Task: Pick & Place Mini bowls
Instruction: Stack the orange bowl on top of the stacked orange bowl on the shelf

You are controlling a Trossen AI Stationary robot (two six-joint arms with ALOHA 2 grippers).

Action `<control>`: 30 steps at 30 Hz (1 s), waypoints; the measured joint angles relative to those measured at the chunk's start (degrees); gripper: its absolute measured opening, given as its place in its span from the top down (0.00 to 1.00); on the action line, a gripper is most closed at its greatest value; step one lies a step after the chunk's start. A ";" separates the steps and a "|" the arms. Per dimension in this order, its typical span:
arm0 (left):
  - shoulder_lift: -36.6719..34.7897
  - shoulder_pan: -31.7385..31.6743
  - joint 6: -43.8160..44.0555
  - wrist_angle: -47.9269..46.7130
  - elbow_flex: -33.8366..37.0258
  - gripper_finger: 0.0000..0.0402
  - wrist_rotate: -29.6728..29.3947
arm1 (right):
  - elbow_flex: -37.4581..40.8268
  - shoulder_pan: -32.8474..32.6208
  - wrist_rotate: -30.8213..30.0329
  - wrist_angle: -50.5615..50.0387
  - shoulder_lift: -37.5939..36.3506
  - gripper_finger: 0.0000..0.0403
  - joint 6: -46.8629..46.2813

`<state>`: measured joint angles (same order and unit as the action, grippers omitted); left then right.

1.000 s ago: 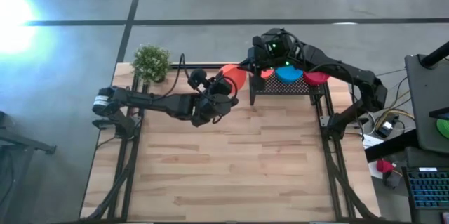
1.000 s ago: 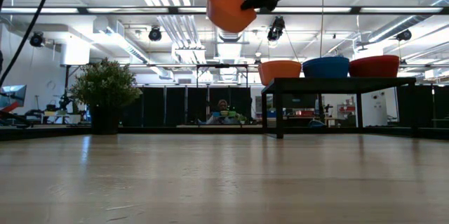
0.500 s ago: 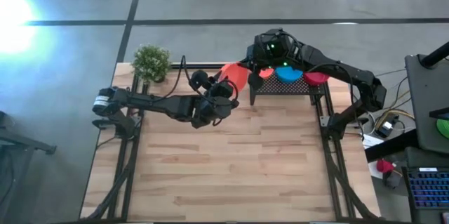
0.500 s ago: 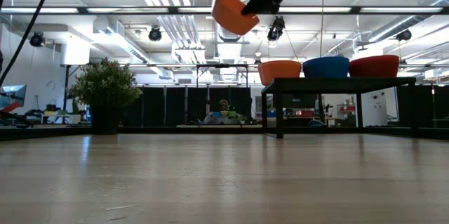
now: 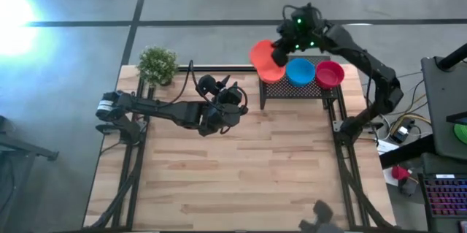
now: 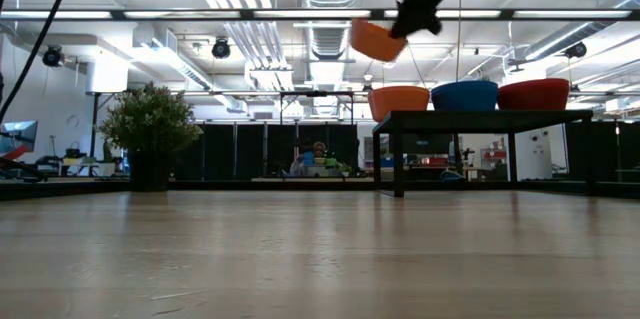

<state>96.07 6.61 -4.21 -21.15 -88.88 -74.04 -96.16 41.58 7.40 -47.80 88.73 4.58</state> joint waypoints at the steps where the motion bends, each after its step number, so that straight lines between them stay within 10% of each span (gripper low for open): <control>1: 0.00 0.00 0.04 0.02 0.00 0.62 0.00 | -0.71 1.27 0.15 -1.67 0.46 0.98 -0.44; 30: 0.00 -0.15 0.37 0.13 0.04 0.62 0.02 | -7.57 6.85 3.04 -18.87 12.92 0.94 2.23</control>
<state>96.07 6.46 -3.84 -21.02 -88.84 -74.02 -103.72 48.42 10.44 -66.67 101.65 6.81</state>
